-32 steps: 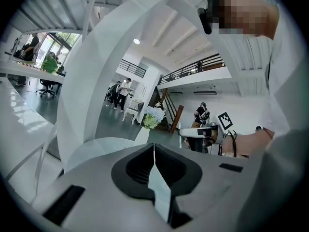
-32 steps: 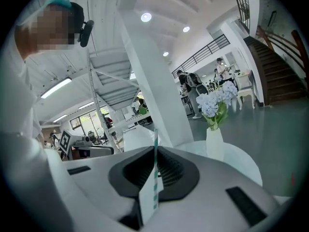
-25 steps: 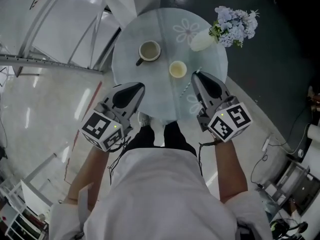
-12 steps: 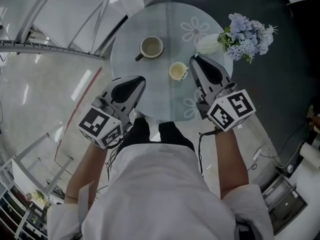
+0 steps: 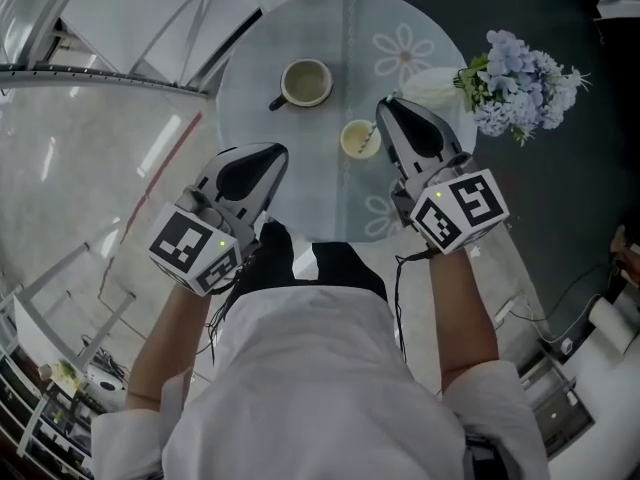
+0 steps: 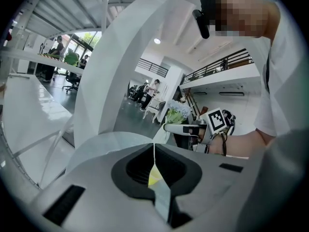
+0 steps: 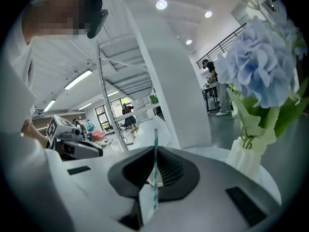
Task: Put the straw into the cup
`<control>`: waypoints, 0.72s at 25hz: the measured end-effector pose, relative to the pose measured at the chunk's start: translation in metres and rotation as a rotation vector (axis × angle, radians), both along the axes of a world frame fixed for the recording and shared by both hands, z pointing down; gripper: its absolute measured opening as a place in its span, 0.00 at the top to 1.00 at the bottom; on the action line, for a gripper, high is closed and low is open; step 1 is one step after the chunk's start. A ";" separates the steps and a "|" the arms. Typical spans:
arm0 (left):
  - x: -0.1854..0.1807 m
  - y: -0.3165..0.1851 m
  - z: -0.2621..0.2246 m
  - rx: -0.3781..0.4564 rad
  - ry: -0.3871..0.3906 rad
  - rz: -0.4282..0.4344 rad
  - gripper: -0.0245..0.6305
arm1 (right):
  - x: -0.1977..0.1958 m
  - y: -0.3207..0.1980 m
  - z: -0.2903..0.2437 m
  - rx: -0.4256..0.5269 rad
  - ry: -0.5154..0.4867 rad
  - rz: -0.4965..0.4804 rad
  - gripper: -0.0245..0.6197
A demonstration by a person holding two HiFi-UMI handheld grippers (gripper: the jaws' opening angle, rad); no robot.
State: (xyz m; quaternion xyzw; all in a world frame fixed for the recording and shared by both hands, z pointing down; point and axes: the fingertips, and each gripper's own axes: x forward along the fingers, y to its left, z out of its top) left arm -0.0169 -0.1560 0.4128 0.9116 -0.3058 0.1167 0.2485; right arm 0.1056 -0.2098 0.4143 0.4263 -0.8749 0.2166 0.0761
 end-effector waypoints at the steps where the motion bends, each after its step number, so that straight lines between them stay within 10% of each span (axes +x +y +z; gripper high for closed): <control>1: 0.000 0.001 0.004 -0.007 -0.001 -0.004 0.92 | 0.000 -0.001 0.004 0.001 0.011 -0.007 0.90; 18: -0.005 0.009 0.050 -0.071 -0.008 -0.015 0.92 | -0.010 -0.008 0.063 -0.009 0.146 -0.050 0.90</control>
